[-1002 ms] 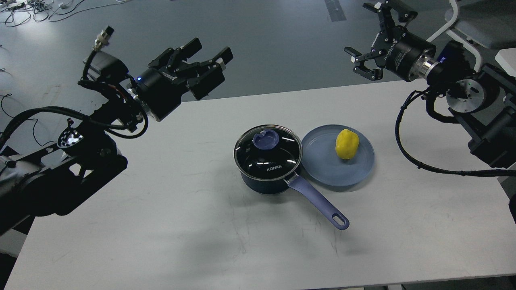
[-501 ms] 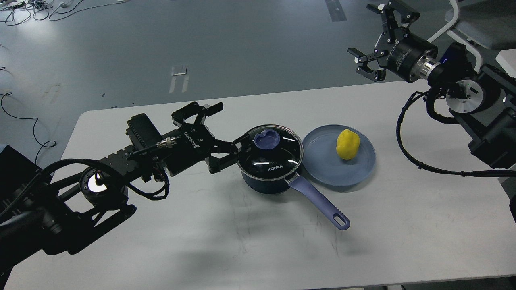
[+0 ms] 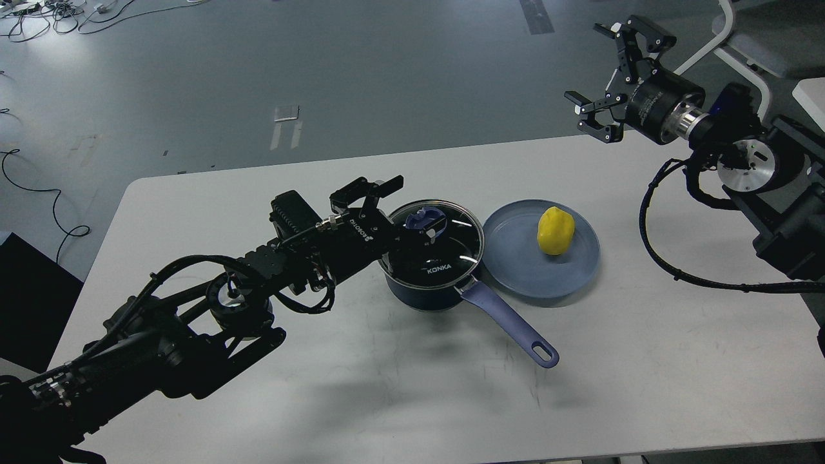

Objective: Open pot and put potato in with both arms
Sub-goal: 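Reach the left gripper to the glass lid knob on the pot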

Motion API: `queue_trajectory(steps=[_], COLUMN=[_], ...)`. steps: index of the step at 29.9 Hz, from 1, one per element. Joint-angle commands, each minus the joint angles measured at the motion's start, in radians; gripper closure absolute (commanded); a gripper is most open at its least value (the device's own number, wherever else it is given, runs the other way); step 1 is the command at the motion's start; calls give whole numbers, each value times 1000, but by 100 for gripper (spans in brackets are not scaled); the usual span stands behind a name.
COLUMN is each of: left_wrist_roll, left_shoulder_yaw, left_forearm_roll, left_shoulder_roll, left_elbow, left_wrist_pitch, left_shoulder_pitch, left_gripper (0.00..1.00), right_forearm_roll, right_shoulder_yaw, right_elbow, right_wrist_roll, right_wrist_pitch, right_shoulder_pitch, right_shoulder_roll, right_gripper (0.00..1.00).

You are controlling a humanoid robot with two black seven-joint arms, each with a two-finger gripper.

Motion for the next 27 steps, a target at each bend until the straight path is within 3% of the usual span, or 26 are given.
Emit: queue_trajectory(steps=[1, 27], left_wrist_roll=[-5, -14], left_shoulder_yaw=[0, 17], left_forearm_roll=[-4, -12], left_shoulder_roll=[-9, -36], left_elbow=[15, 74], left_wrist_pitch=[15, 29], left_shoulder_pitch=[1, 6], left_gripper=[3, 3], right_forearm_roll=[0, 0], right_shoulder_yaw=[1, -2], right_elbow=[-4, -25], right_wrist_roll=[0, -2], right_wrist_pitch=[0, -1], right_shoulder_pitch=[-3, -8], right_shoulder_roll=[-1, -15], right_gripper=[0, 0])
